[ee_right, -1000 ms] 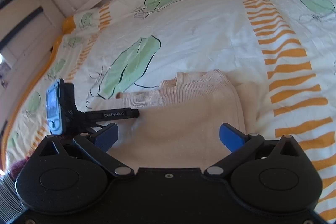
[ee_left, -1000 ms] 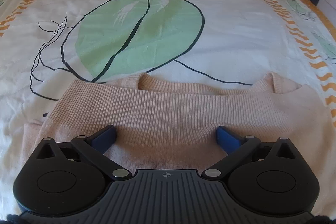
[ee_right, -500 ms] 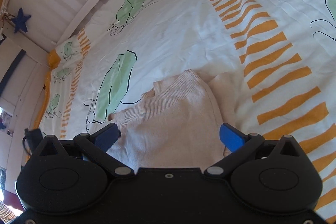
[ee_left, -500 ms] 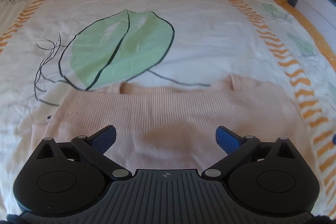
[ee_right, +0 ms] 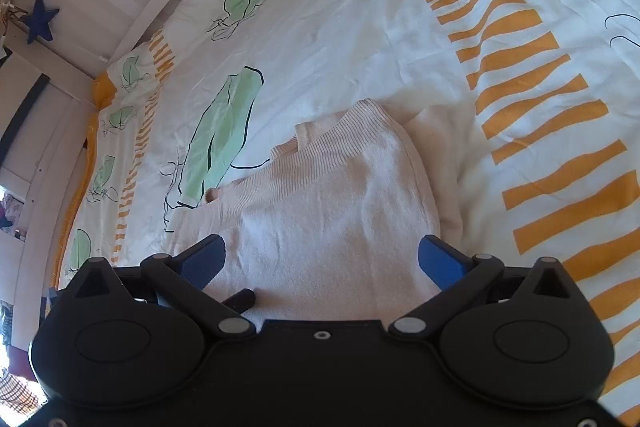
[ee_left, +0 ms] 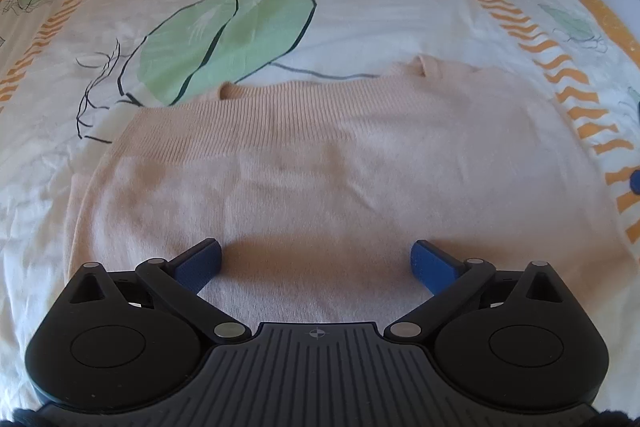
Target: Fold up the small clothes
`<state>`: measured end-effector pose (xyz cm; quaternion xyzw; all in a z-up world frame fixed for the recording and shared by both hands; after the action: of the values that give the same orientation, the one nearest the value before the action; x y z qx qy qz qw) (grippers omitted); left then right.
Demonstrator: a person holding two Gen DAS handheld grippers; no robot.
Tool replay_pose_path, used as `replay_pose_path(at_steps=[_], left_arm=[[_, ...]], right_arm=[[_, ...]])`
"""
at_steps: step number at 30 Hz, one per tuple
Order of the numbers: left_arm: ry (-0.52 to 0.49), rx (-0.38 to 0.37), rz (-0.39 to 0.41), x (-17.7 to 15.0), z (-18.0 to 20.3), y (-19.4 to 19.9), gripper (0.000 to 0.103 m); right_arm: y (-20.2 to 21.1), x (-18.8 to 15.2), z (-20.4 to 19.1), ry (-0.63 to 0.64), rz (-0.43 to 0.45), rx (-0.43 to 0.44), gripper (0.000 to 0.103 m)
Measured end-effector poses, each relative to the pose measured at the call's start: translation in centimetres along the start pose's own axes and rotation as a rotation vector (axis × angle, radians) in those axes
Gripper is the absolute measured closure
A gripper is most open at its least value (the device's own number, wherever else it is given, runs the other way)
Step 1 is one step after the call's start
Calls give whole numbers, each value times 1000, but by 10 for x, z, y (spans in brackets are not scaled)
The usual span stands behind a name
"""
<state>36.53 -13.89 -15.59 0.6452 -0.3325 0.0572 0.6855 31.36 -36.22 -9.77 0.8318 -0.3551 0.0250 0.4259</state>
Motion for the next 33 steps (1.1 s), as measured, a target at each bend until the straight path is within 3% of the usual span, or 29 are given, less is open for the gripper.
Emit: replay_pose_path(at_steps=[14,23,33], left_arm=[[12,4,-7,-5,2,-10,0],[28,11,37,-9,3,-10,0],[56,2,18,-3,-2,-3,3]], right_arm=[[-5,-4,-3,-14,-25,12,1],[-15,-11,-1,-68,-99,40,1],[-11,-6,2,-49,-72,36,1]])
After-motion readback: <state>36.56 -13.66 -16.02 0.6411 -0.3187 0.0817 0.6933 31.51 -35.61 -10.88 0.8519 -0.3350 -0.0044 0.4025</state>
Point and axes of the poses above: each gripper's, at about its wrist camera, not at the fingertips, and y roughly against the way its jaws point, z to its right, x to its top, the point moved 9 cm from there along -y, roughly the way its jaws point, and after that the axes turned 3 degrees about -y, right-handed, at the moved point
